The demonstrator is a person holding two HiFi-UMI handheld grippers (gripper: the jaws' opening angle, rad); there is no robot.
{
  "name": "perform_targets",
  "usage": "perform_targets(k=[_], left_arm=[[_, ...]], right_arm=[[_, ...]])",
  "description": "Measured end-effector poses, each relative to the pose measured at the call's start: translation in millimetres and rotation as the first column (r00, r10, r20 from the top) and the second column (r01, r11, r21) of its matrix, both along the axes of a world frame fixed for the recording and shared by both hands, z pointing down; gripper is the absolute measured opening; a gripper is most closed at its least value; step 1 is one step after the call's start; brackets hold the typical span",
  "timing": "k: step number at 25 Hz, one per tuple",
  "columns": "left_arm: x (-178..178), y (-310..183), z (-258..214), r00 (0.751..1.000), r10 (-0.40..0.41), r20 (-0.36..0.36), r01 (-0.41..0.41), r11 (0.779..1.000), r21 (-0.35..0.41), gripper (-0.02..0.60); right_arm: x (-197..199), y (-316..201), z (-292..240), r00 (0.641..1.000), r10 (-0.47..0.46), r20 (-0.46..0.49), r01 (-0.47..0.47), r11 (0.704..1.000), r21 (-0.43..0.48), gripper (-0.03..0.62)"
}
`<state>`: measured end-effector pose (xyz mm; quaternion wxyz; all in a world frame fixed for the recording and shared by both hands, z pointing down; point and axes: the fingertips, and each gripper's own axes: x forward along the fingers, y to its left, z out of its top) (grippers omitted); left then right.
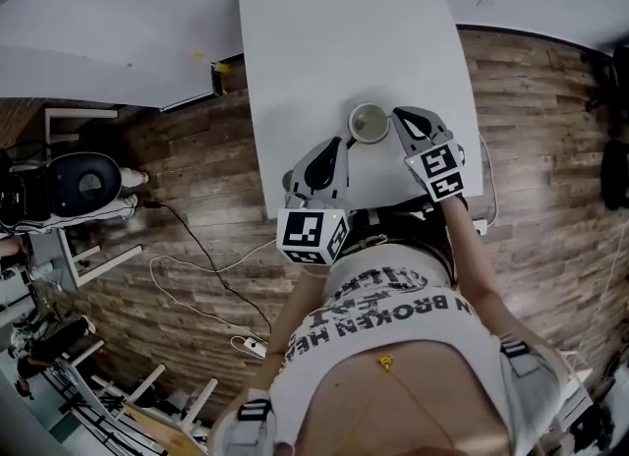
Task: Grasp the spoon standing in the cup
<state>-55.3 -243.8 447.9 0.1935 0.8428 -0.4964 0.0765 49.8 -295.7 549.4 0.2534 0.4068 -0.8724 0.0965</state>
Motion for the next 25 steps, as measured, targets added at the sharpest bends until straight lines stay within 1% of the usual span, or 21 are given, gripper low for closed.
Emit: perform_targets(k=[5,10,13,14,16,17,23,25], left_arm=[[-2.7,-1.9,6.5,1.000,-0.008,0.002,0.008,1.000,-0.018,-0.002],[-3.7,-3.0,12.2,1.000,-0.004,0.007,0.004,1.000,-0.027,-0.002],[-2.7,-4.5,14.9,1.000,-0.002,0.009,0.003,1.000,-0.030,-0.002],[-2.3,-5.0,15.3,1.000,-0.002,0.008,0.002,1.000,-0.031,-0.002],[-1.7,-6.2,16.2,1.000,-0.001,0.007,0.001,0.999,-0.034,-0.002],[-1.2,-6.6,16.8,1.000,0.000,0.007,0.000,0.999,-0.035,-0.002],[2.8,-6.1,22.2,1.000,-0.002,0.013,0.003,0.999,-0.046,-0.002],[0.8,-5.2,24.4,1.000,-0.008,0.015,0.008,0.999,-0.050,-0.002]], right_arm=[[2.5,-3.8,12.9,1.000,0.015,0.007,-0.015,0.999,-0.034,0.008],[8.3,-6.2,24.2,0.997,0.059,0.057,-0.054,0.995,-0.083,0.009],[13.4,-7.7,28.2,0.995,0.078,0.068,-0.071,0.993,-0.097,0.012],[15.1,-8.3,29.9,0.994,0.084,0.067,-0.077,0.992,-0.103,0.027],[17.1,-10.2,33.7,0.993,0.098,0.070,-0.089,0.989,-0.119,0.082],[17.8,-10.9,36.1,0.992,0.104,0.074,-0.094,0.987,-0.130,0.097],[20.4,-12.1,52.1,0.984,0.128,0.121,-0.100,0.971,-0.216,0.146],[17.9,-11.8,56.9,0.984,0.126,0.127,-0.093,0.967,-0.236,0.149]])
